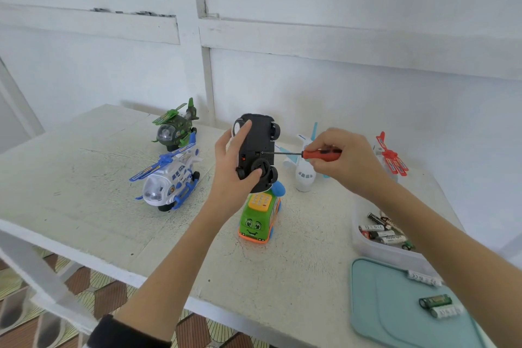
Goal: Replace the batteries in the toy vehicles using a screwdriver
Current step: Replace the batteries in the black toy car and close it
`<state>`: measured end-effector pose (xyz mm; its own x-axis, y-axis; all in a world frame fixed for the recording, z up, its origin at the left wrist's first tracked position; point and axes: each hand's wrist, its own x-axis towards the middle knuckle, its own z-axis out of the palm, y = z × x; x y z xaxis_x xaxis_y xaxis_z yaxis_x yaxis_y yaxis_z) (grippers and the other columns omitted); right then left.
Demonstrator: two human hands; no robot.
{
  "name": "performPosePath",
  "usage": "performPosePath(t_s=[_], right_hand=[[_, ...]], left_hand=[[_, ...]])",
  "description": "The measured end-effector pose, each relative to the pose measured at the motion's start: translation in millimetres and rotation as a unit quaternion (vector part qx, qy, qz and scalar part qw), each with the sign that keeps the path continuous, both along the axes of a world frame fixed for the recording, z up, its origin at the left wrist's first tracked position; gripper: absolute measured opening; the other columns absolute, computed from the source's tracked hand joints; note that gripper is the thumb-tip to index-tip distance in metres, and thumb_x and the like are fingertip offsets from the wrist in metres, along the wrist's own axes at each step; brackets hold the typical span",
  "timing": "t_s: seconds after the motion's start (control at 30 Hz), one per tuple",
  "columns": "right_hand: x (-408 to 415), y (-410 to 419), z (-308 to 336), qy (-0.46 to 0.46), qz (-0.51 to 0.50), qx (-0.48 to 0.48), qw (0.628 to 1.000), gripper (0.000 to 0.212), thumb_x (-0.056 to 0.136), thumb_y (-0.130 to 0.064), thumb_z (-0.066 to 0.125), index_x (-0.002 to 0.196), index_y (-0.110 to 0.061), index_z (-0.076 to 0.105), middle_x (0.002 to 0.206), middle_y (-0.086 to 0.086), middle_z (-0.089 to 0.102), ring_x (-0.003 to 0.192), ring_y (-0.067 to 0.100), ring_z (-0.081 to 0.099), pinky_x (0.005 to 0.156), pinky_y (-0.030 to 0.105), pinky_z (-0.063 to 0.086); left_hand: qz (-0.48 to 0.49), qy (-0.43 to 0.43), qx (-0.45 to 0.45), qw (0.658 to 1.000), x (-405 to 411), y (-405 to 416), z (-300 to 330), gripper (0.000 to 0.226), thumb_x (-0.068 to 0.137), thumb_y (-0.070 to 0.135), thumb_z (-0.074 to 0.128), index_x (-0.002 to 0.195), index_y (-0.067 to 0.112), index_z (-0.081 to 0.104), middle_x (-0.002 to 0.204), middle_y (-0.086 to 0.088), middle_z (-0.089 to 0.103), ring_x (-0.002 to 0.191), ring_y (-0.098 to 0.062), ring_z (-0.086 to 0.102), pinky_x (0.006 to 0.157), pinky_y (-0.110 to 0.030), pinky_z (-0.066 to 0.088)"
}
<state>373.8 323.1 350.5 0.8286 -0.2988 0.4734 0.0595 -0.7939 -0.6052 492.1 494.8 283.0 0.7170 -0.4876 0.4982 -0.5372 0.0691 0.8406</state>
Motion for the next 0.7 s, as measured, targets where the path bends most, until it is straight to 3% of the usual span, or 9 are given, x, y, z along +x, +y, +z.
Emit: performPosePath(t_s=[0.07, 0.13, 0.2, 0.27, 0.37, 0.47, 0.53, 0.6, 0.7], right_hand=[[0.3, 2.5, 7.9, 0.003, 0.01, 0.016, 1.0, 0.018, 0.073, -0.002, 0.071, 0.084, -0.016, 0.07, 0.083, 0.008, 0.059, 0.072, 0.02, 0.055, 0.061, 0.016, 0.041], [0.7, 4.4, 15.2, 0.034, -0.006, 0.004, 0.999, 0.016, 0.08, -0.023, 0.071, 0.095, -0.022, 0.067, 0.08, 0.003, 0.058, 0.066, 0.011, 0.053, 0.059, 0.019, 0.04], [1.9, 3.7, 17.2, 0.072, -0.031, -0.01, 0.997, 0.026, 0.089, -0.039, 0.056, 0.103, -0.018, 0.062, 0.073, -0.003, 0.06, 0.052, 0.001, 0.05, 0.05, 0.013, 0.037], [1.5, 2.1, 17.1, 0.055, -0.046, -0.01, 0.997, 0.027, 0.095, -0.031, 0.049, 0.1, -0.008, 0.062, 0.061, -0.002, 0.055, 0.04, -0.002, 0.047, 0.044, 0.008, 0.034], [-5.9, 3.4, 21.8, 0.001, -0.005, 0.01, 1.0, 0.01, 0.087, -0.011, 0.062, 0.097, -0.013, 0.063, 0.066, 0.014, 0.051, 0.046, 0.001, 0.044, 0.052, 0.006, 0.035], [-10.3, 4.2, 23.3, -0.012, 0.048, -0.01, 0.999, 0.034, 0.077, 0.002, 0.068, 0.101, -0.02, 0.061, 0.081, 0.003, 0.055, 0.057, 0.005, 0.045, 0.058, 0.007, 0.038], [-9.7, 7.0, 24.1, -0.014, 0.03, -0.034, 0.999, 0.032, 0.08, -0.008, 0.07, 0.108, -0.02, 0.059, 0.085, -0.001, 0.059, 0.055, 0.004, 0.054, 0.056, 0.01, 0.043], [-8.7, 8.2, 26.6, 0.009, -0.011, -0.005, 1.0, 0.026, 0.09, -0.029, 0.058, 0.112, -0.015, 0.057, 0.071, -0.005, 0.061, 0.043, 0.003, 0.056, 0.048, 0.021, 0.049], [-9.4, 2.4, 24.6, 0.011, -0.023, -0.024, 0.999, 0.018, 0.094, -0.021, 0.051, 0.105, -0.009, 0.06, 0.056, -0.002, 0.056, 0.039, -0.003, 0.051, 0.045, 0.016, 0.044]], left_hand=[[-0.003, -0.002, -0.002, 1.0, -1.2, -1.8, 0.1, 0.084, 0.083, -0.012, 0.057, 0.137, 0.046, 0.031, 0.146, -0.006, 0.023, 0.128, -0.001, 0.04, 0.102, -0.013, 0.042], [-0.002, -0.002, -0.006, 1.0, -3.0, -3.0, 1.4, 0.085, 0.083, -0.016, 0.056, 0.136, 0.047, 0.031, 0.145, -0.003, 0.022, 0.12, 0.017, 0.04, 0.099, -0.01, 0.043], [0.003, -0.005, -0.01, 1.0, -3.5, -4.0, 2.1, 0.085, 0.084, -0.016, 0.055, 0.136, 0.047, 0.031, 0.144, -0.001, 0.022, 0.116, 0.023, 0.038, 0.098, -0.01, 0.043], [0.001, -0.005, -0.012, 1.0, -3.8, -4.6, 2.6, 0.085, 0.084, -0.015, 0.056, 0.137, 0.047, 0.031, 0.145, -0.001, 0.022, 0.119, 0.02, 0.038, 0.101, -0.017, 0.045], [-0.003, -0.009, -0.015, 1.0, -6.9, -7.5, 4.2, 0.083, 0.084, -0.014, 0.056, 0.138, 0.045, 0.032, 0.146, -0.003, 0.021, 0.12, 0.018, 0.039, 0.101, -0.02, 0.047], [-0.002, -0.009, -0.02, 1.0, -9.7, -13.0, 3.7, 0.082, 0.083, -0.017, 0.056, 0.139, 0.039, 0.033, 0.143, -0.002, 0.023, 0.114, 0.023, 0.04, 0.091, -0.007, 0.045], [-0.004, -0.007, -0.018, 1.0, -10.3, -16.0, 2.4, 0.082, 0.083, -0.017, 0.055, 0.139, 0.039, 0.033, 0.141, 0.001, 0.023, 0.117, 0.023, 0.038, 0.092, -0.007, 0.044], [-0.001, -0.001, -0.014, 1.0, -11.0, -17.5, 1.7, 0.083, 0.083, -0.016, 0.055, 0.139, 0.041, 0.033, 0.14, 0.006, 0.023, 0.12, 0.021, 0.036, 0.096, -0.01, 0.044], [-0.001, 0.005, -0.011, 1.0, -13.1, -18.7, 1.4, 0.084, 0.084, -0.015, 0.056, 0.138, 0.045, 0.033, 0.144, 0.003, 0.022, 0.127, 0.004, 0.039, 0.101, -0.018, 0.046]])
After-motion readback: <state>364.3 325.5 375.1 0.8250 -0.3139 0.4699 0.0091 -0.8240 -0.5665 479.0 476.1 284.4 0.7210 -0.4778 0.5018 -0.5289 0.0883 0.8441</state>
